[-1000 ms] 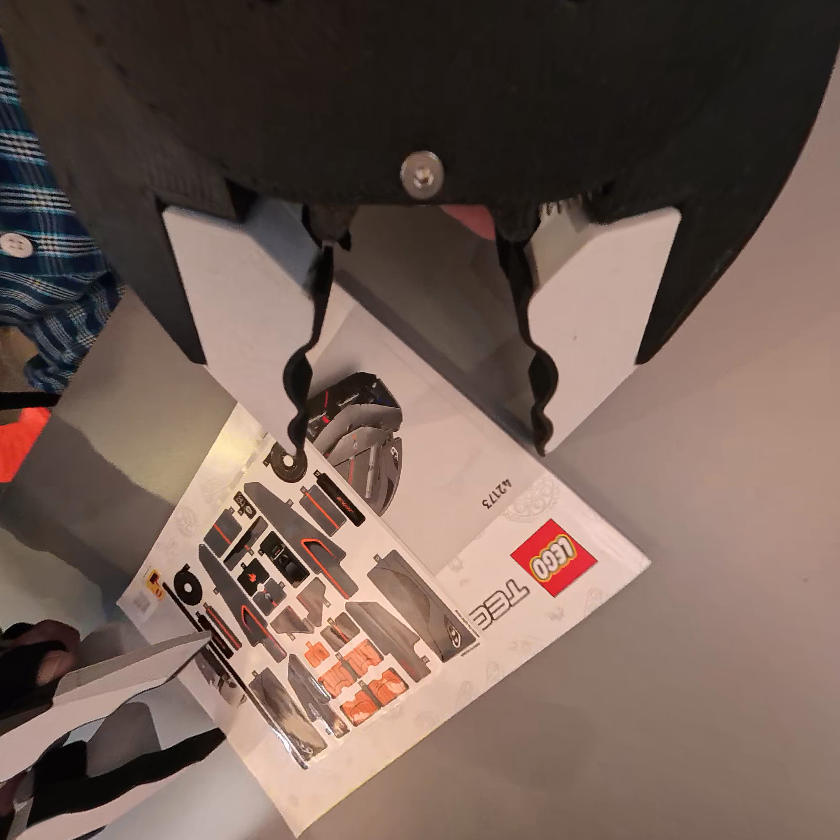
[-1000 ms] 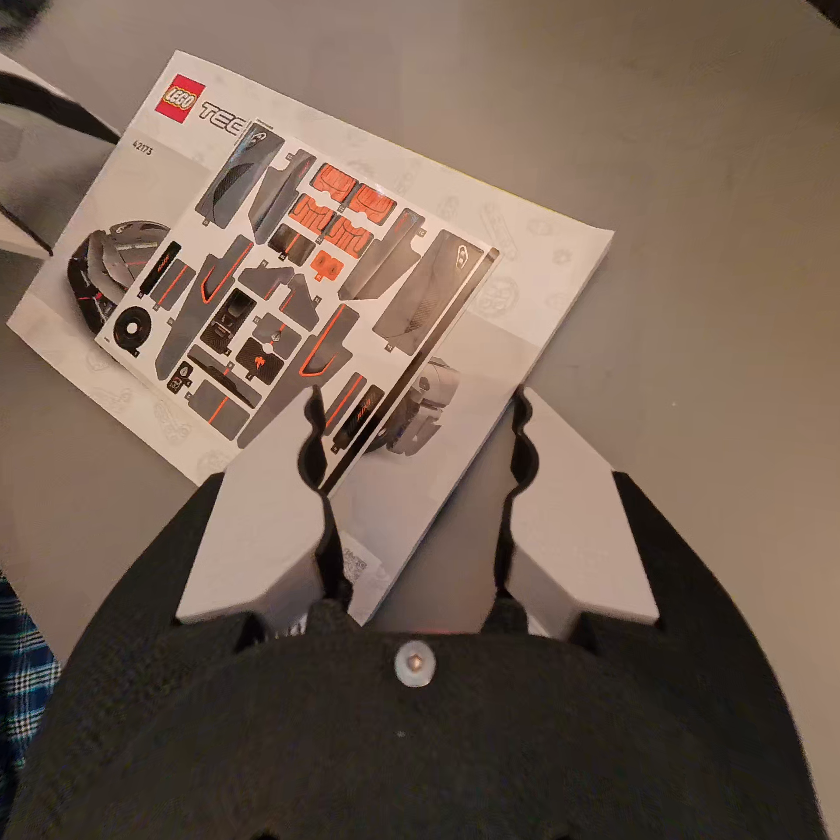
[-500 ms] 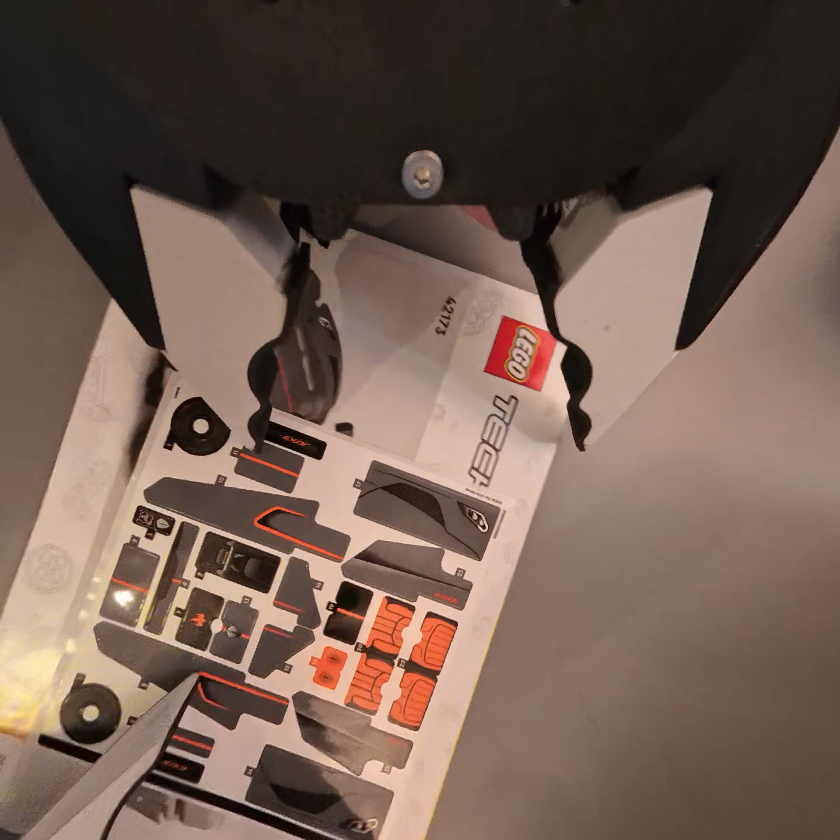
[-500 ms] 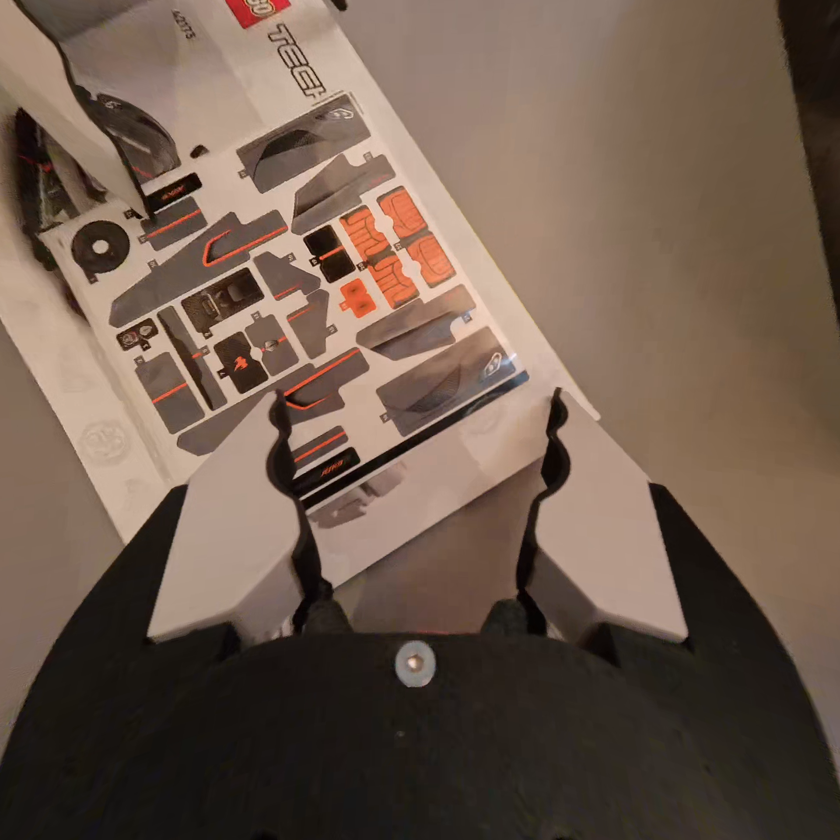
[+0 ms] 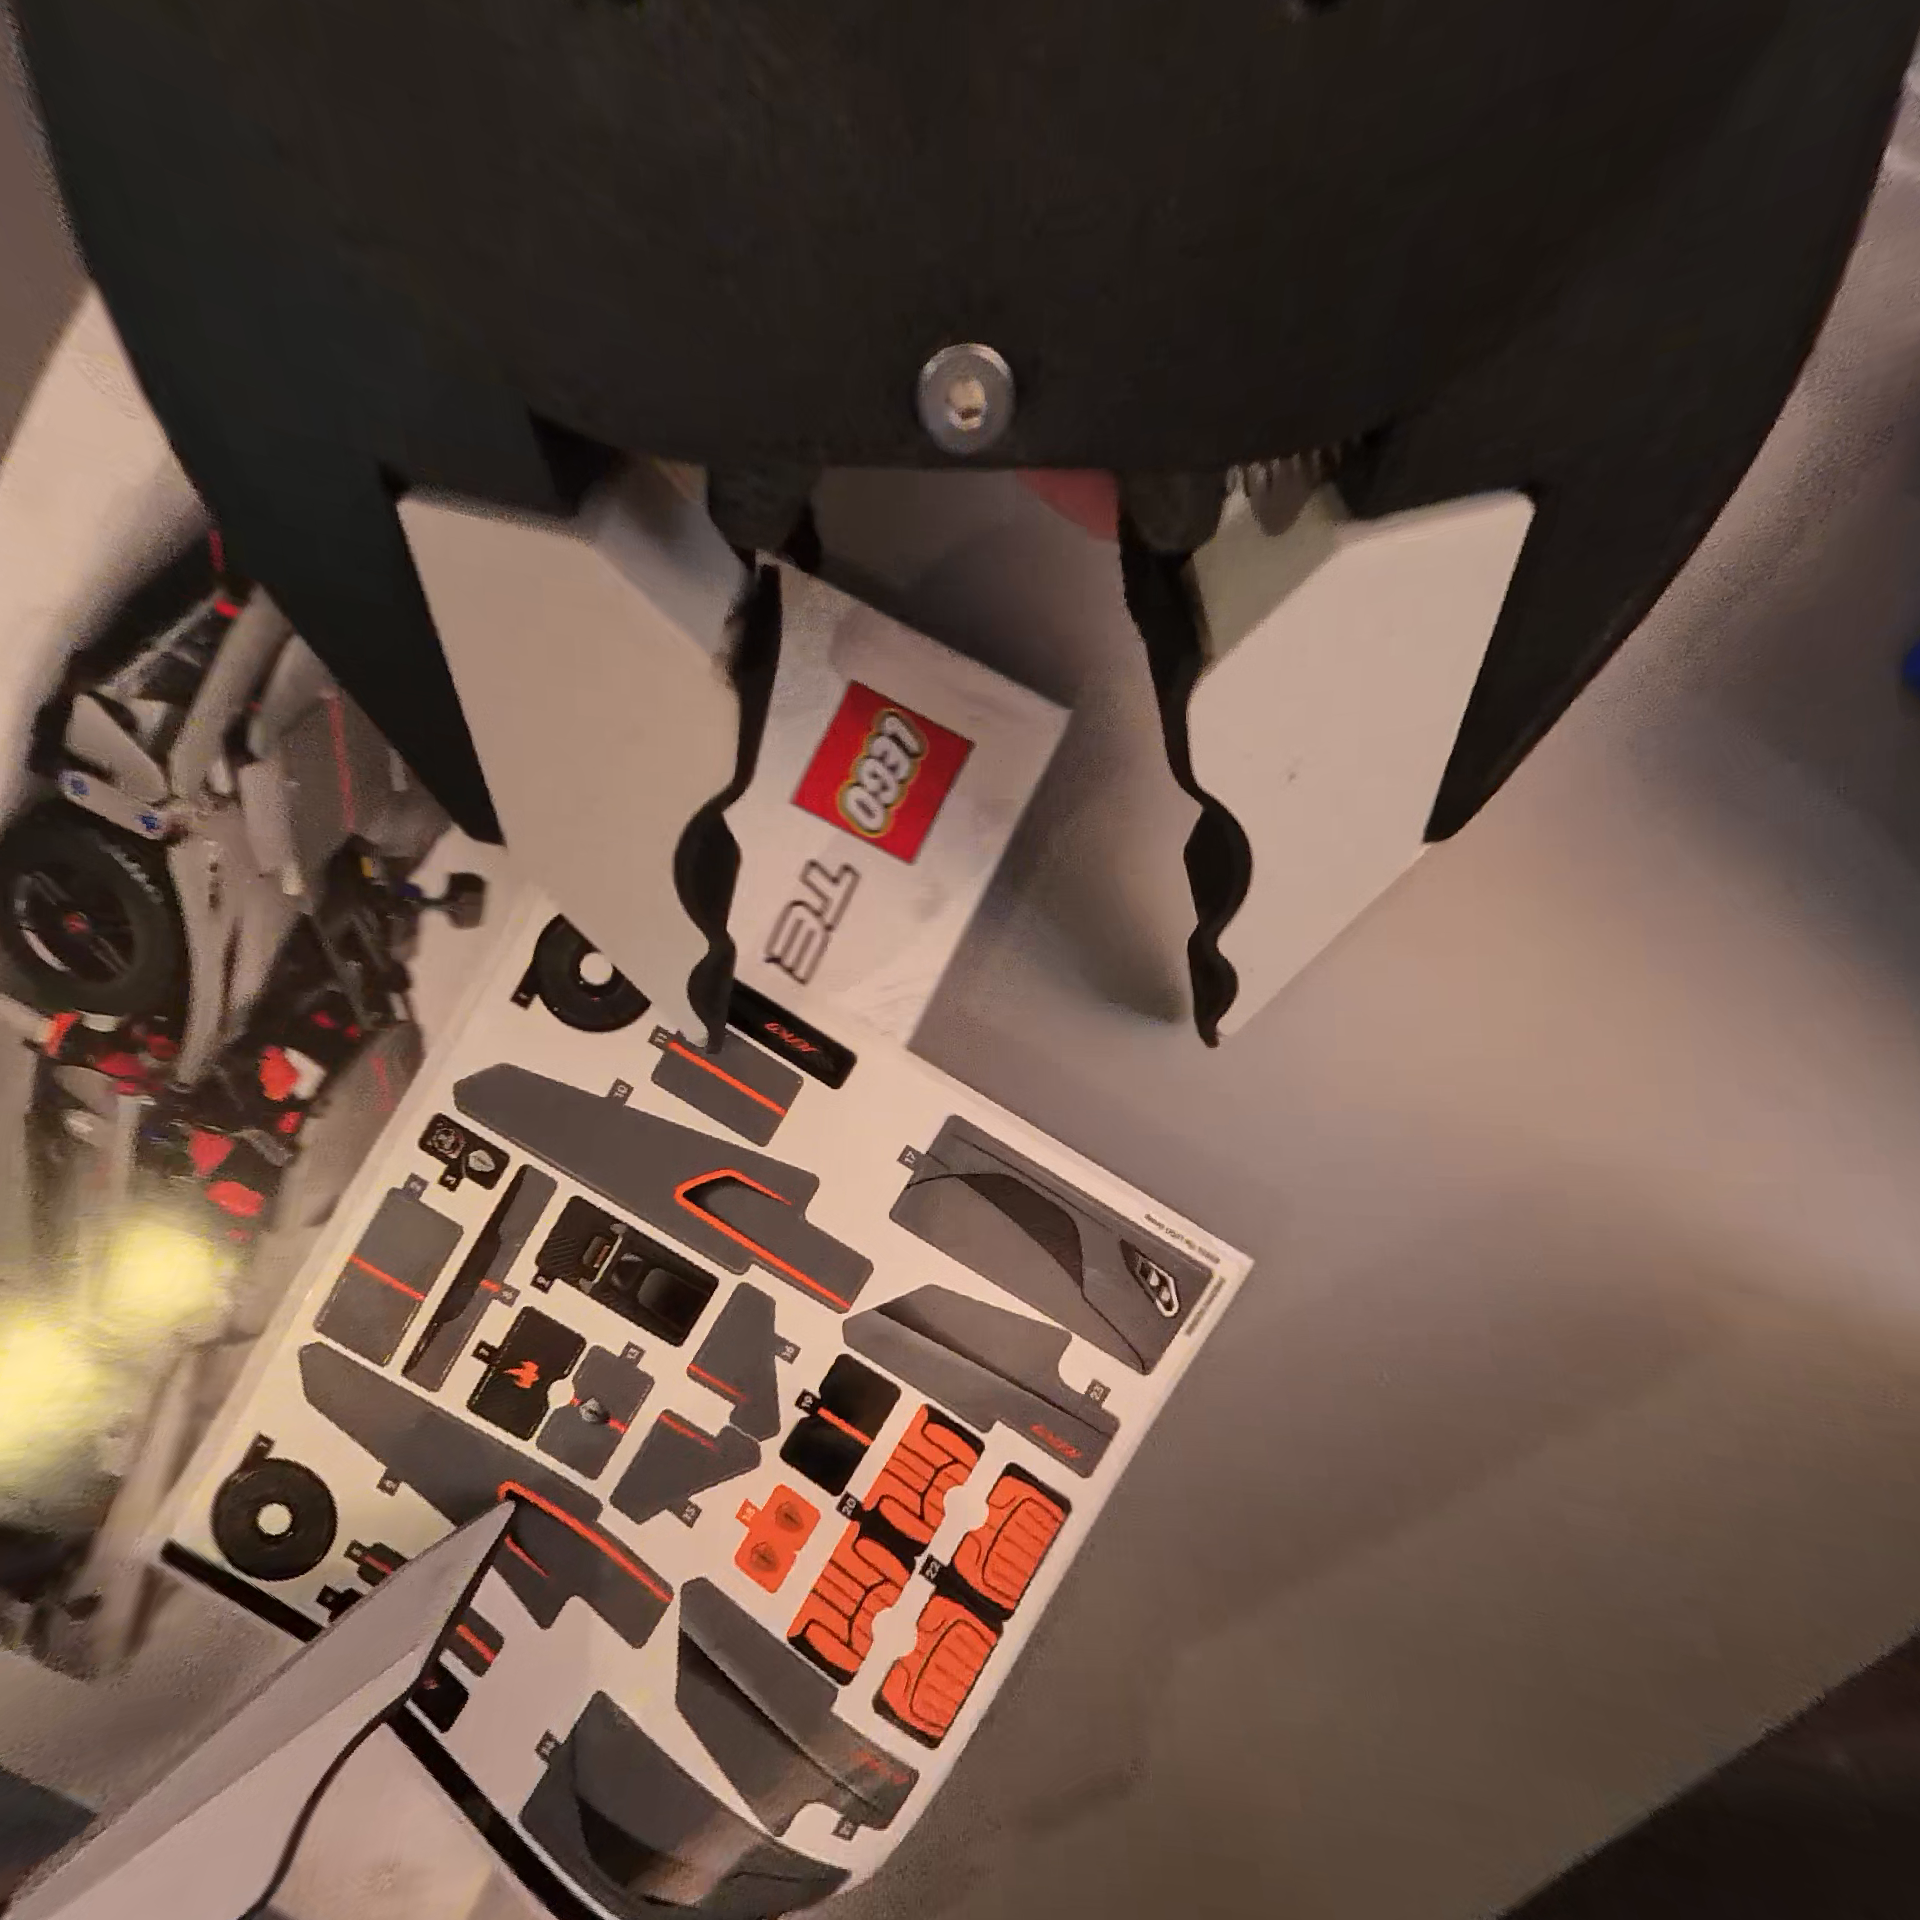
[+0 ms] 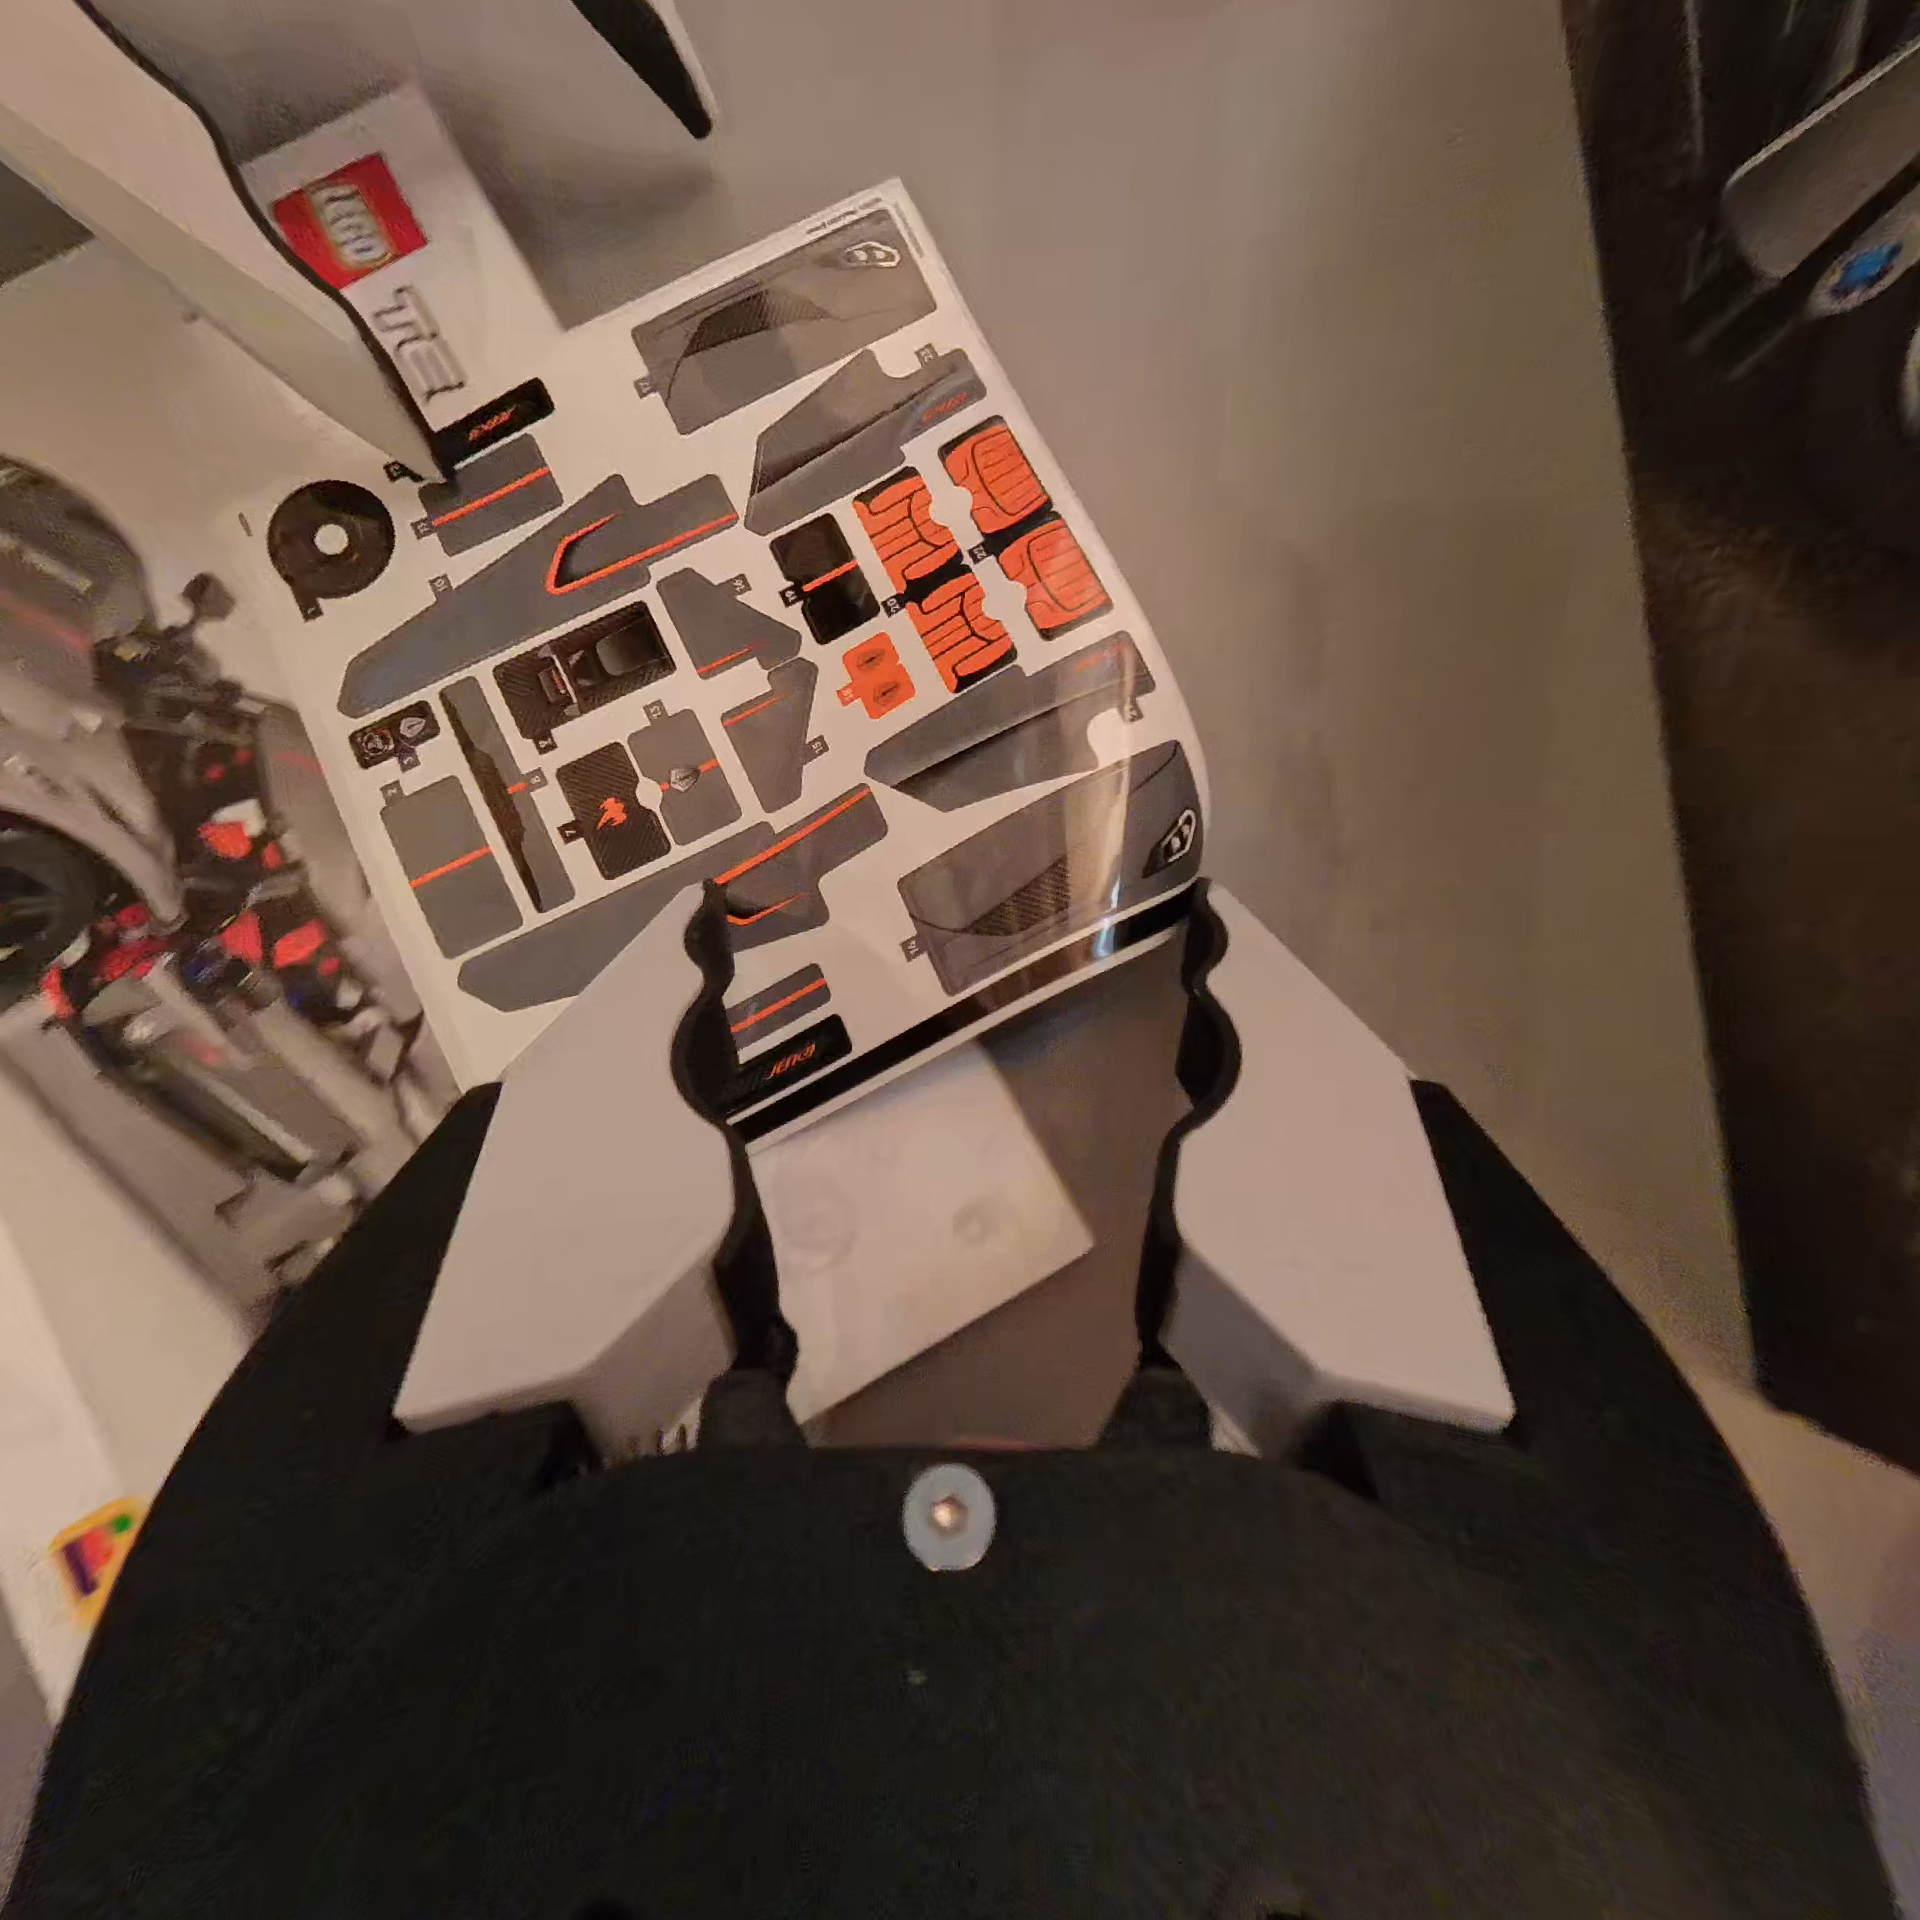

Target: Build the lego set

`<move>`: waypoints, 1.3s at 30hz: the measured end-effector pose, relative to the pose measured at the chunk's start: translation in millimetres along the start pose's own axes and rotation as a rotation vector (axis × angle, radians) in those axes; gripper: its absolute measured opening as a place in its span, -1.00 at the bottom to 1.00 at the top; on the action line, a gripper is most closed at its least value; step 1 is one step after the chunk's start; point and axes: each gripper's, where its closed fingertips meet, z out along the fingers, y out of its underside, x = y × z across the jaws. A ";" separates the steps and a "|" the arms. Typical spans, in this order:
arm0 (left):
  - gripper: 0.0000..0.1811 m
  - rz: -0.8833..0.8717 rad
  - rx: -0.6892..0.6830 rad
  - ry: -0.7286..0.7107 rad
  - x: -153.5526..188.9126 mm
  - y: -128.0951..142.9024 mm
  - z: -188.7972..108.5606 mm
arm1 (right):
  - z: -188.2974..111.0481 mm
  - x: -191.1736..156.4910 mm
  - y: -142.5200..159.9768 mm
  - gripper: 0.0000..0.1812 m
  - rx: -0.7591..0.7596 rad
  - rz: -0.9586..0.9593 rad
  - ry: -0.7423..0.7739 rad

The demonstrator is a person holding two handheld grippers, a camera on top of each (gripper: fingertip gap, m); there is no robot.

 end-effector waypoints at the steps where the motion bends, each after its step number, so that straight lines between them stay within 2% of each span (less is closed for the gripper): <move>1: -0.08 -0.002 0.004 -0.013 -5.8 -0.2 -1.0 | 3.2 5.2 -5.5 -0.06 -0.002 -0.008 0.018; 6: -0.15 -0.043 0.004 -0.078 -32.2 -2.4 -0.6 | 21.4 34.0 -25.3 -0.12 -0.043 -0.033 0.123; 10: -0.21 -0.028 -0.030 -0.203 -62.2 -1.4 -0.4 | 28.8 51.2 -39.0 -0.19 -0.042 -0.025 0.183; 12: -0.21 -0.014 -0.028 -0.218 -66.6 -3.3 -2.6 | 22.6 52.3 -46.1 -0.19 -0.018 -0.054 0.207; 14: -0.26 0.012 0.016 -0.245 -66.4 -10.5 -9.4 | 16.2 41.2 -51.3 -0.23 0.019 -0.059 0.159; 17: -0.32 0.112 0.060 -0.194 -47.3 -19.5 -11.4 | 15.8 18.8 -50.2 -0.27 0.038 -0.102 0.057; 20: -0.34 0.170 0.001 -0.151 -36.8 -13.9 0.9 | 27.4 16.6 -40.0 -0.30 -0.020 -0.131 0.034; 22: -0.35 0.149 0.006 -0.106 -33.5 -15.8 6.4 | 35.7 12.8 -40.8 -0.32 -0.017 -0.090 -0.022; 29: -0.41 0.042 -0.002 -0.044 -51.3 -16.9 12.5 | 48.1 28.0 -52.9 -0.34 0.023 -0.038 -0.021; 32: -0.37 0.047 -0.008 -0.074 -58.3 -17.1 11.2 | 49.9 31.5 -55.8 -0.25 0.011 -0.033 -0.006; 35: -0.23 0.050 0.061 -0.113 -62.6 -29.0 -3.8 | 33.2 28.0 -67.2 -0.16 0.101 -0.018 0.012; 39: 0.01 0.011 0.197 -0.201 -83.7 -60.4 -43.6 | -15.1 22.2 -73.7 -0.10 0.219 -0.016 0.099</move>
